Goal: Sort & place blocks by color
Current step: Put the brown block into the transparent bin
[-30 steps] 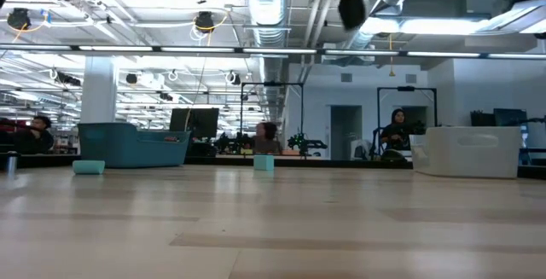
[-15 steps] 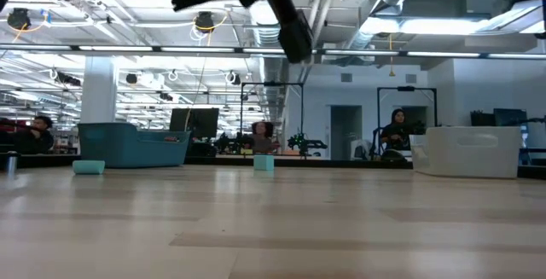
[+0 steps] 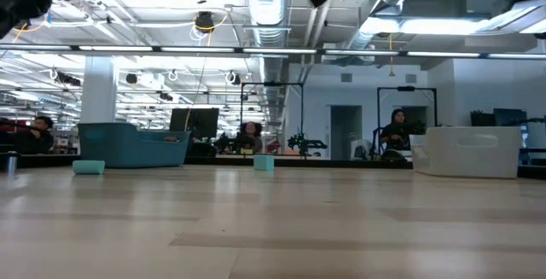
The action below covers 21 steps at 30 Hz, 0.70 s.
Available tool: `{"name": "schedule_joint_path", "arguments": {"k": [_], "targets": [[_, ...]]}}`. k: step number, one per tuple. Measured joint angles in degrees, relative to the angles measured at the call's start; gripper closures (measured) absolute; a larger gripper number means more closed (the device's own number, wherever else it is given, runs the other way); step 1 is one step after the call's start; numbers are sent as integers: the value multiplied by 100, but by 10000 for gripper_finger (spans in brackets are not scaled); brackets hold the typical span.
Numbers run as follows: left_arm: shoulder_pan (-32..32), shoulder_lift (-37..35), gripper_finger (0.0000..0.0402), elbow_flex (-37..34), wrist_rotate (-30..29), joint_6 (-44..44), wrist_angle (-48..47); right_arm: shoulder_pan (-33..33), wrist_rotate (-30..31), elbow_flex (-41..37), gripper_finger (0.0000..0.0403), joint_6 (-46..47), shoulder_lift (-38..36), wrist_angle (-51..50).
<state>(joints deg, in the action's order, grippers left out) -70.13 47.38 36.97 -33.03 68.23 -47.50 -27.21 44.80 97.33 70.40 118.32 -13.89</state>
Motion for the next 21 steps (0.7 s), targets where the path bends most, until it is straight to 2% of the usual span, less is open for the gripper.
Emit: {"name": "schedule_joint_path", "arguments": {"k": [4, 8, 11, 14, 19, 21], "targets": [[5, -437, 148, 0, -681, -404, 252, -57, -65, 295, 397, 245, 9, -924], [160, -833, 148, 0, -1197, -817, 244, 13, -630, 624, 397, 320, -4, -2024], [418, -1104, 148, 0, -1296, -1181, 239, 137, -979, 836, 397, 331, 11, -2916], [781, -1301, 148, 0, -1382, -1518, 239, 305, -1072, 1053, 397, 222, 7, -3589], [1678, -1506, 148, 0, -1370, -2359, 268, 625, -1314, 1156, 397, -679, -68, -4244], [2157, -1611, 148, 0, -1198, -2759, 472, 822, -1465, 1114, 397, -1216, -141, -4393]]}}
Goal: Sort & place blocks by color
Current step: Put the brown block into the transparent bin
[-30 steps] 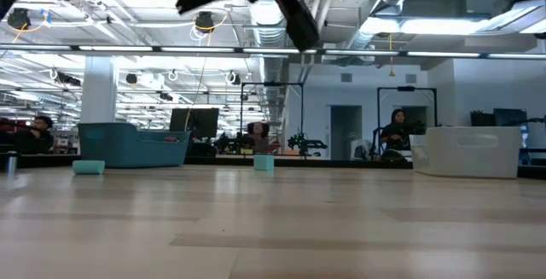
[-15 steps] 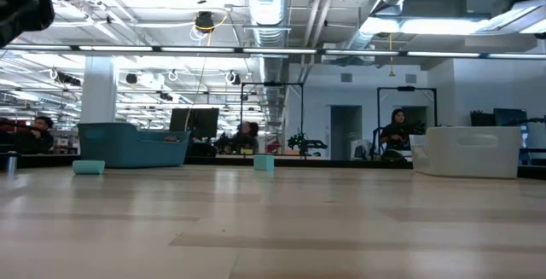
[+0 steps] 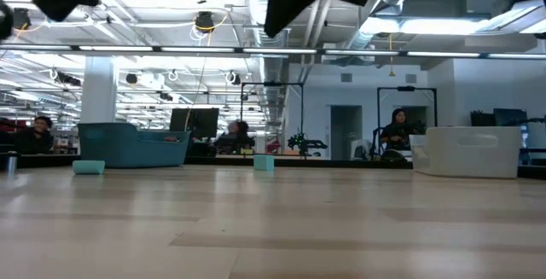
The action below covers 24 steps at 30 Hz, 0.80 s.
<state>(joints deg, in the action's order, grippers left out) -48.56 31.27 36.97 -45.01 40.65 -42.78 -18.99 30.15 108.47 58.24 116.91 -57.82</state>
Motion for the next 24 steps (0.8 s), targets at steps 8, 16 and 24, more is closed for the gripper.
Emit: {"name": "schedule_joint_path", "arguments": {"k": [8, 16, 24], "targets": [[2590, -26, 148, 2, 1523, -1794, 1194, 1236, -1284, -816, 400, -2778, -791, 1694], [5793, 820, 148, 4, 3965, -2527, 2727, 2863, -2840, -2388, 400, -4314, -1994, 2878], [7402, 2010, 148, 7, 5120, -1393, 4066, 4854, -3015, -3143, 390, -5088, -3413, 2663]]}}
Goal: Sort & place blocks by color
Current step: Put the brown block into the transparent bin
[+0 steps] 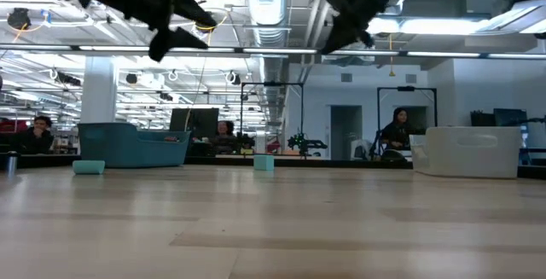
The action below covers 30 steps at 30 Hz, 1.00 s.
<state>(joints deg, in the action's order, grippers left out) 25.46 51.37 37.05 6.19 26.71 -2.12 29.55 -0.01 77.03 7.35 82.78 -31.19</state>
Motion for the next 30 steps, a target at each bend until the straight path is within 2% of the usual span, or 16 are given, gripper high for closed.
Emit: {"name": "schedule_joint_path", "arguments": {"k": [4, 7, 11, 14, 17, 23, 26, 30], "targets": [[53, 428, 148, -3, 18, 319, 82, 922, -588, 2, 392, -186, -118, -64], [16, 715, 148, -3, -84, 475, 41, 1186, -1242, -110, 393, -398, 167, 344], [36, 914, 148, 14, -96, 506, 16, 1094, -1977, -254, 385, -344, 912, 1065], [115, 898, 148, 248, -99, 577, -411, 920, -2286, -240, 369, -135, 1321, 1415], [143, 822, 148, 694, -202, 560, -1327, 838, -2456, -240, 349, -129, 1585, 1744], [66, 818, 148, 1460, -876, 405, -3337, 854, -2921, -229, 323, -15, 1943, 2403], [24, 815, 148, 1588, -978, 541, -3750, 837, -3096, -228, 316, -3, 2085, 2478], [-48, 815, 148, 1591, -1007, 702, -3848, 707, -3168, -225, 314, -11, 2312, 2482]]}}
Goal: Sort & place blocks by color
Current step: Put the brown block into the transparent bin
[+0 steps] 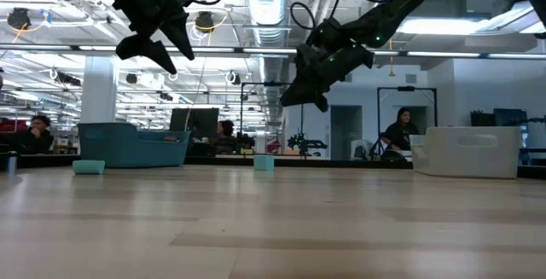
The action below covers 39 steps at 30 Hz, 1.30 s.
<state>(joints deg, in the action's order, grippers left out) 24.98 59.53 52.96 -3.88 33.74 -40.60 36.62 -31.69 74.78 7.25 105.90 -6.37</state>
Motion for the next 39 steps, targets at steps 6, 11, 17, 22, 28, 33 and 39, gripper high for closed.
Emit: {"name": "schedule_joint_path", "arguments": {"k": [6, 11, 17, 22, 28, 33, 39], "targets": [[-42, 11, 148, 3, -1, 296, -25, -48, -81, -2, 314, -25, 15, -65], [-42, 11, 148, 3, -6, 270, -290, 293, -20, 2, 315, -534, -585, -1018], [-40, 95, 148, -236, -38, -238, 494, 516, 239, -500, 315, -899, -1437, -2345], [-16, 655, 148, -255, 371, -1599, 1907, 17, 523, -1863, 316, -675, -2305, -1708], [212, 1656, 148, -93, 2045, -1910, 3373, -1107, 1237, -3023, 316, 779, -3342, -1122], [-200, 2013, 168, 211, 2111, -2202, 3449, -2606, 2579, -3152, 316, 1990, -3934, -1786], [-1175, 1982, 206, 281, 2129, -2428, 3312, -4493, 3482, -3152, 316, 3910, -3992, -2022]]}}
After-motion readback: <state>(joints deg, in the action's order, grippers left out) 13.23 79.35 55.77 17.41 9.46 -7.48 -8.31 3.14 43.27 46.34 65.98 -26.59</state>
